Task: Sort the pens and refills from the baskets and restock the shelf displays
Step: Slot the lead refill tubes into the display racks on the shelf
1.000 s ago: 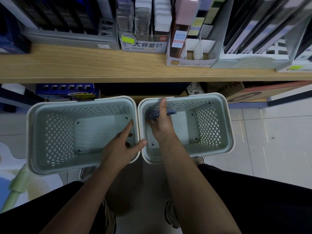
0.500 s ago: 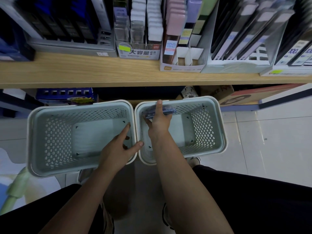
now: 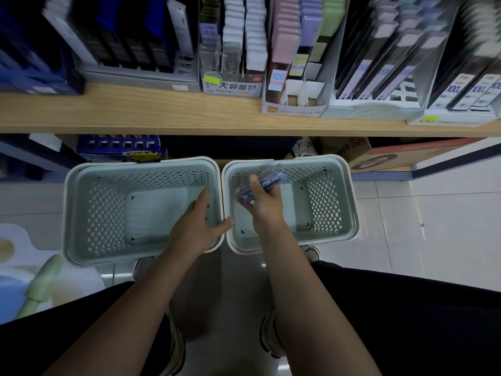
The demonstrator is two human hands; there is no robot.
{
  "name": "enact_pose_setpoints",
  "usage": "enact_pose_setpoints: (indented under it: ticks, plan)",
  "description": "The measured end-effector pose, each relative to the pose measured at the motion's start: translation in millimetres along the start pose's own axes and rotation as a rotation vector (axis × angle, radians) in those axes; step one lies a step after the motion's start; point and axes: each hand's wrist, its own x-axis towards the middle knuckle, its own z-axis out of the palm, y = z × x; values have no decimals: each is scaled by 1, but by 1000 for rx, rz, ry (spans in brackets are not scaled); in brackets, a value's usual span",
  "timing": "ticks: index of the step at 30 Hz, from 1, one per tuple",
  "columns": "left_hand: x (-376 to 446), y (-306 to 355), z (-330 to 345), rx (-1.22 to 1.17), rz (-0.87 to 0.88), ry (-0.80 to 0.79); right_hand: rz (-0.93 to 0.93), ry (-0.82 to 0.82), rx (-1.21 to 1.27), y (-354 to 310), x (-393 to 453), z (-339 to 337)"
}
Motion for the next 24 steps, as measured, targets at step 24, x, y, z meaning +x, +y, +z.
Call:
enact_pose_setpoints:
  ticks: [24]
  plan:
    - [-227,224,-165,-660,564,-157,-739,-430,-719,-246,-304,-20]
